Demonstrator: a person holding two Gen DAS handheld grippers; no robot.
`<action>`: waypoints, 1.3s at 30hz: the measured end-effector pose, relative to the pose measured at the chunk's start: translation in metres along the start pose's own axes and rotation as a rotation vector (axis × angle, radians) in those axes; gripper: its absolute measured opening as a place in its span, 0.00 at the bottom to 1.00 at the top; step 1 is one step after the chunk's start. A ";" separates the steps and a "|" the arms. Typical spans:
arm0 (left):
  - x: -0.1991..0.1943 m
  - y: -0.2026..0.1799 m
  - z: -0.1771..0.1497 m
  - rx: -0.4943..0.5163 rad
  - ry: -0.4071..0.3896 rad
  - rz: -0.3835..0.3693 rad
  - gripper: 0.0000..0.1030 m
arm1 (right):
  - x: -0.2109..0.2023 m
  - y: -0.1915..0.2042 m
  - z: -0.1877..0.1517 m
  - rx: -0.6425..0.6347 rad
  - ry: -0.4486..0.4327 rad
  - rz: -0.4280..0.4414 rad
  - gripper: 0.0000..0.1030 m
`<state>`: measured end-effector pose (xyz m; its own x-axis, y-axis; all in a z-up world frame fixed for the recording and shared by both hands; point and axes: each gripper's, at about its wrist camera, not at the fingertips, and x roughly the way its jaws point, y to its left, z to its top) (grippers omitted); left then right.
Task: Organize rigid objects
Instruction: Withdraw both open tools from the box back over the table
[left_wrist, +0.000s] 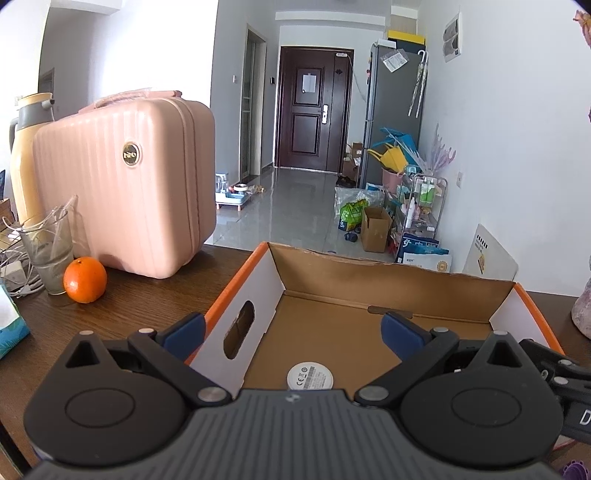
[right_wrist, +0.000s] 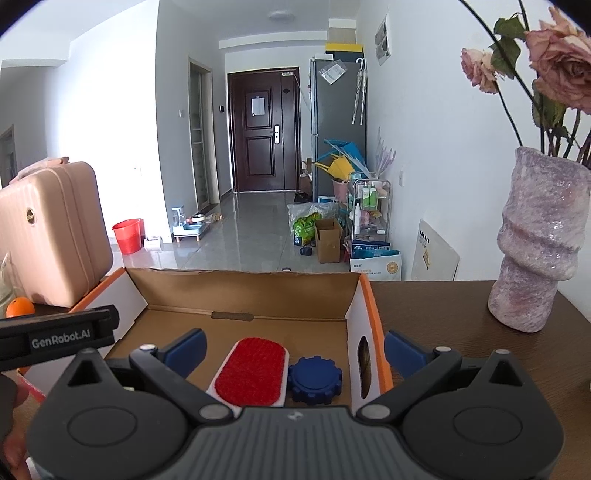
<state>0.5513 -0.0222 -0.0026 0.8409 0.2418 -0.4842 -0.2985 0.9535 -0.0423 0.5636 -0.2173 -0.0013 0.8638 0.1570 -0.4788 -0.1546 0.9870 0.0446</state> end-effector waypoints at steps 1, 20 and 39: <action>-0.002 0.001 0.000 -0.001 -0.003 0.000 1.00 | -0.002 0.000 -0.001 -0.001 -0.001 0.000 1.00; -0.050 0.015 -0.025 -0.003 -0.039 -0.015 1.00 | -0.054 -0.006 -0.021 0.011 -0.024 0.005 1.00; -0.111 0.040 -0.057 0.022 -0.078 -0.052 1.00 | -0.120 -0.011 -0.057 0.020 -0.073 -0.003 1.00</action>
<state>0.4203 -0.0214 -0.0002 0.8879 0.2040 -0.4124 -0.2438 0.9687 -0.0459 0.4344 -0.2494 0.0060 0.8972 0.1554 -0.4135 -0.1429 0.9878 0.0613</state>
